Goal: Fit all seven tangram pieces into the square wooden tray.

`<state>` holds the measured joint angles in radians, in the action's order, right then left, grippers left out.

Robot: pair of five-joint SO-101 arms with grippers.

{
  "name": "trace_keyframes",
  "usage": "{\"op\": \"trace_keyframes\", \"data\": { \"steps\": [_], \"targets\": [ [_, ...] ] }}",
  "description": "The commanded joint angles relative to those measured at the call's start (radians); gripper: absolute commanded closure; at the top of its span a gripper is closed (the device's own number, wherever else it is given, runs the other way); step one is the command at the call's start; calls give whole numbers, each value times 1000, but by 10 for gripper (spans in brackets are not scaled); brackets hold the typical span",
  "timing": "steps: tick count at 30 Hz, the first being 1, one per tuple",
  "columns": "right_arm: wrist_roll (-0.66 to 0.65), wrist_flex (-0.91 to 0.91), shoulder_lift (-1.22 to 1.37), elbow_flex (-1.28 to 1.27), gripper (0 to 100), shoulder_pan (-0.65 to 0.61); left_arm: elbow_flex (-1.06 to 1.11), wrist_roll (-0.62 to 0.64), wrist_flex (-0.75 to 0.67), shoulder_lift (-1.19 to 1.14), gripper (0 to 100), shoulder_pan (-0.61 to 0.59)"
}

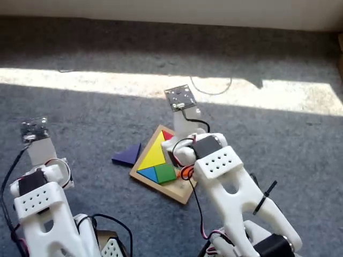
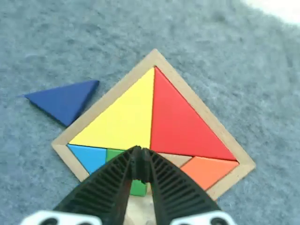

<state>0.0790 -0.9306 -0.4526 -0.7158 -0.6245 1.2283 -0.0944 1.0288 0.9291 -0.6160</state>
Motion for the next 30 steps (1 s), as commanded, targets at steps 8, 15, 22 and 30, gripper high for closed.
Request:
{"op": "trace_keyframes", "data": {
  "steps": [8, 15, 22, 30],
  "targets": [
    [-21, -2, 392, 397, 994, -257, -77, 123, -52, 21, 898, -189],
    [-23, -1, 688, 584, 994, -344, -76, 123, -66, 21, 898, -191],
    [-23, -1, 911, 768, 994, -302, -74, 123, -66, 21, 898, -185],
    [-21, -1, 1026, 1061, 994, -137, -74, 123, -66, 21, 898, -185]
  ]
}}
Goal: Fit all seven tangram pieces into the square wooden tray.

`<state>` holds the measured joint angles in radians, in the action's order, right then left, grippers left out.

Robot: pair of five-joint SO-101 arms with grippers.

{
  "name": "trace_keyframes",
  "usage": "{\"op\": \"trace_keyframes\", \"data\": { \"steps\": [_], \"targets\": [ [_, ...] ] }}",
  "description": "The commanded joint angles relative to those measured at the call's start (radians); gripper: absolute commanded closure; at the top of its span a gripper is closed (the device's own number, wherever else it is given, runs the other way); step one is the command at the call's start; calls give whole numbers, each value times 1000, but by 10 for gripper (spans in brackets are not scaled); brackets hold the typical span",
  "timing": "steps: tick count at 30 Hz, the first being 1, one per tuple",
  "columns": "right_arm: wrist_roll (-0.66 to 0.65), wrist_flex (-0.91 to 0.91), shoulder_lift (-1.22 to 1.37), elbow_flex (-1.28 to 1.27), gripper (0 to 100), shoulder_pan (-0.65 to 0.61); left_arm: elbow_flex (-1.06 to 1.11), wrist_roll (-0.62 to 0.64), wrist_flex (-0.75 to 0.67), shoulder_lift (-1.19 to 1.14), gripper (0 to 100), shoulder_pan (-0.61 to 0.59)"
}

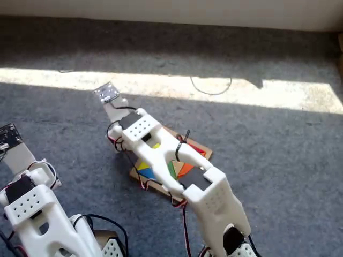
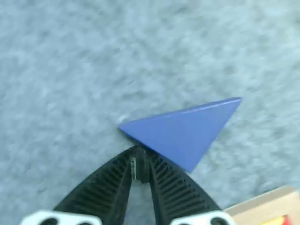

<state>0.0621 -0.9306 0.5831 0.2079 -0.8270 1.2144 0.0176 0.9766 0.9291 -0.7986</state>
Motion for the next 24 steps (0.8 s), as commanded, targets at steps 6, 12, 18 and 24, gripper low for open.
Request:
{"op": "trace_keyframes", "data": {
  "steps": [6, 12, 18, 24],
  "targets": [
    [0, -99, -90, 226, 994, 130, -61, 11, -14, 21, 898, -2],
    [2, -348, -260, 223, 994, 134, -61, 11, -14, 21, 898, -2],
    [2, -447, -285, 199, 994, 154, -61, 11, -14, 21, 898, -2],
    [-6, -519, -489, 59, 994, 154, -56, 5, -14, 21, 898, 53]
  ]
}}
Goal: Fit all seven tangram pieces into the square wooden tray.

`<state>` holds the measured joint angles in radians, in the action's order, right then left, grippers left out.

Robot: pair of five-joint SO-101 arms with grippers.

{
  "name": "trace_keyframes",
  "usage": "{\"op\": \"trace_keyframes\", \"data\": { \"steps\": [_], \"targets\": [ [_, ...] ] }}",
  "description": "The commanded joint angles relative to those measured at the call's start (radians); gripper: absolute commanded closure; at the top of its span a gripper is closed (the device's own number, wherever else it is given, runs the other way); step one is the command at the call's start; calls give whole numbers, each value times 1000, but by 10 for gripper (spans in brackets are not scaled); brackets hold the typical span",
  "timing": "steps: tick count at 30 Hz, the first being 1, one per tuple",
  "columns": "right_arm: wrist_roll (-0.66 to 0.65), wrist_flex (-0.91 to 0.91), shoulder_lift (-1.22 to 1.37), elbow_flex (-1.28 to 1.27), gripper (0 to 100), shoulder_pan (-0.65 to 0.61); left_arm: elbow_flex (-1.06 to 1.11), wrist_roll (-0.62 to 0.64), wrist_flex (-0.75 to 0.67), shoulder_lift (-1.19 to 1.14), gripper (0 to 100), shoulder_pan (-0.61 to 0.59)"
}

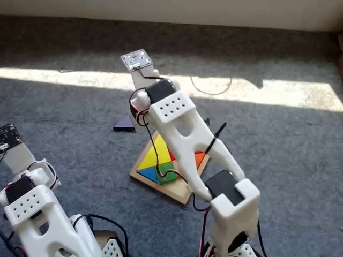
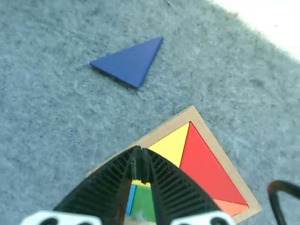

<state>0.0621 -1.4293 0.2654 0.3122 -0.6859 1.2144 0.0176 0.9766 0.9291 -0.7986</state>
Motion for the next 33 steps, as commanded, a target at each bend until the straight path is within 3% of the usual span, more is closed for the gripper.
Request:
{"op": "trace_keyframes", "data": {
  "steps": [1, 3, 9, 15, 20, 25, 33],
  "targets": [
    [-6, -16, -225, -91, 994, 12, -59, 3, -14, 21, 897, 74],
    [-6, -10, -334, -199, 994, 12, -65, -17, -15, 21, 897, 107],
    [-6, 4, -610, -487, 994, 68, -162, -247, -25, 16, 898, 200],
    [-8, 79, -837, -774, 994, 275, -309, -302, -9, 10, 898, 305],
    [-41, 125, -1023, -1035, 994, 446, -412, -404, 130, 10, 893, 437],
    [-158, 209, -1178, -1291, 994, 608, -452, -413, 173, 10, 772, 533],
    [-167, 302, -1340, -1552, 994, 739, -455, -414, 172, 1, 733, 639]
  ]
}}
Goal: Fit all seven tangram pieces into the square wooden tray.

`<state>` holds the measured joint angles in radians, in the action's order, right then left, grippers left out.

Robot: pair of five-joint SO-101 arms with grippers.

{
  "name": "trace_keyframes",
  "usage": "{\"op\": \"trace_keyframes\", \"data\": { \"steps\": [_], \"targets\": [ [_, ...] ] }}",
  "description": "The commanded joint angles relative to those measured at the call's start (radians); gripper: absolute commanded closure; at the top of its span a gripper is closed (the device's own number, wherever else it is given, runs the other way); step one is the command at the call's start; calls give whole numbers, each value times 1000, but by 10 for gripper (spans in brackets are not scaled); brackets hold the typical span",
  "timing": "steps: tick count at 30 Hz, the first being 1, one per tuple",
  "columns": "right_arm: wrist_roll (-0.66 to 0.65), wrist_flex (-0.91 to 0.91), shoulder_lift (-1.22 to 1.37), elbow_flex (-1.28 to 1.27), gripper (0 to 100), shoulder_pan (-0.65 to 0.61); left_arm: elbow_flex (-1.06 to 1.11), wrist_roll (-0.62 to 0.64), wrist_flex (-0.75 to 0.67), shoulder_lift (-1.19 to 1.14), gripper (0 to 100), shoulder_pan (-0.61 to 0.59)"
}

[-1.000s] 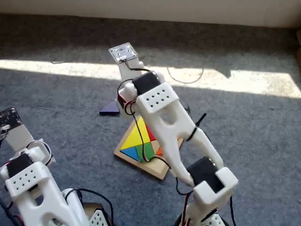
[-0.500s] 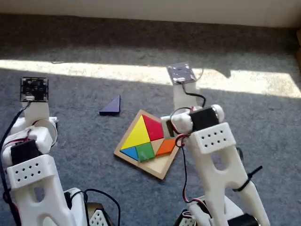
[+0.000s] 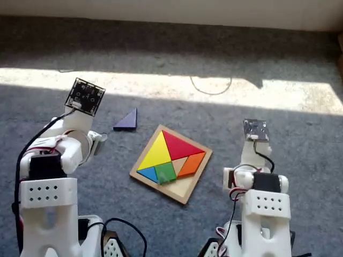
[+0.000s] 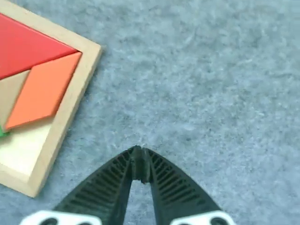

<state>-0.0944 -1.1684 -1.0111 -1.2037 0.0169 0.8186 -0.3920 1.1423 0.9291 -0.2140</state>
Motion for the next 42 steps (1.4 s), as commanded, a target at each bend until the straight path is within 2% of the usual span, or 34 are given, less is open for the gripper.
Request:
{"op": "trace_keyframes", "data": {
  "steps": [1, 8, 14, 25, 31, 42],
  "targets": [
    [-11, 48, -81, -58, 994, 42, -71, -5, 8, -16, 733, 62],
    [-11, 61, -206, -217, 994, 47, -246, -9, 14, -323, 732, 67],
    [-11, 61, -340, -317, 994, 47, -417, -132, 43, -621, 732, 105],
    [-9, 47, -665, -522, 994, 50, -731, -166, 43, -1070, 733, 171],
    [-11, -44, -823, -542, 994, 101, -905, -239, 114, -1251, 732, 180],
    [-12, -45, -820, -544, 994, 101, -1148, -249, 176, -1506, 732, 231]
  ]
}}
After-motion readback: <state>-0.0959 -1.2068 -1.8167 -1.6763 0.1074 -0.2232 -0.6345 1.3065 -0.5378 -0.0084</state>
